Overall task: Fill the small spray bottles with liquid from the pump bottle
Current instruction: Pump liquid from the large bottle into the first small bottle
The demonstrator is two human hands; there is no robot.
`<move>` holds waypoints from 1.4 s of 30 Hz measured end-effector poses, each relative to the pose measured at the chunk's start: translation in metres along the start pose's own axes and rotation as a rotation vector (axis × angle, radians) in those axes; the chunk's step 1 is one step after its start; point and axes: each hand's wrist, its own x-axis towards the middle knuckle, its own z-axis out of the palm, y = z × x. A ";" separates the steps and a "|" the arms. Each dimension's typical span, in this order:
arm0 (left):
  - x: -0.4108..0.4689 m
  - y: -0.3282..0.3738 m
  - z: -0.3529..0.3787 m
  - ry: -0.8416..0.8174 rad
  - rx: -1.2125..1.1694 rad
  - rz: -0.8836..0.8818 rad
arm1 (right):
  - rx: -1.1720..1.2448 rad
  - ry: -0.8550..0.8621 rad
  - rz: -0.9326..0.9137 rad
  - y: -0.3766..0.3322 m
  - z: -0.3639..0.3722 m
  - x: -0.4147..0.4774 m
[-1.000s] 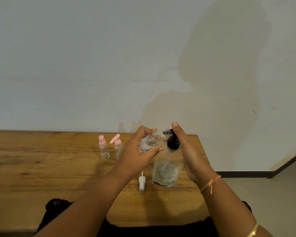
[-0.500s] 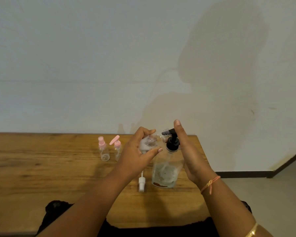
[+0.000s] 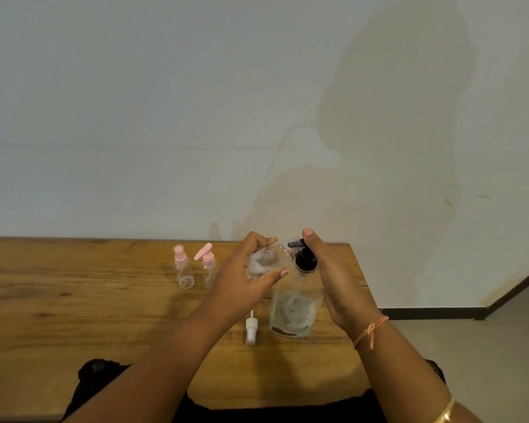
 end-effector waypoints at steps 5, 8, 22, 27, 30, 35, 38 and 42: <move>0.001 0.003 0.000 0.031 0.005 0.052 | -0.017 -0.031 -0.041 -0.004 -0.002 -0.003; 0.001 0.000 0.000 0.027 0.008 0.050 | -0.012 -0.042 -0.037 -0.007 -0.001 -0.003; -0.001 -0.002 -0.002 -0.005 0.034 0.007 | 0.013 0.027 -0.012 -0.005 0.002 -0.005; -0.001 0.000 -0.002 0.025 0.031 0.038 | 0.026 -0.012 -0.030 -0.007 -0.001 -0.005; 0.000 -0.001 -0.001 0.023 0.034 0.040 | 0.031 -0.034 -0.022 -0.007 -0.001 -0.005; 0.000 -0.003 -0.001 -0.003 0.051 0.014 | 0.041 -0.004 0.008 -0.004 0.001 -0.004; 0.000 -0.003 -0.001 -0.018 0.047 -0.007 | 0.018 0.014 0.013 -0.003 0.000 -0.001; 0.000 -0.002 0.000 -0.005 0.044 0.002 | -0.009 0.054 -0.026 -0.002 0.002 -0.002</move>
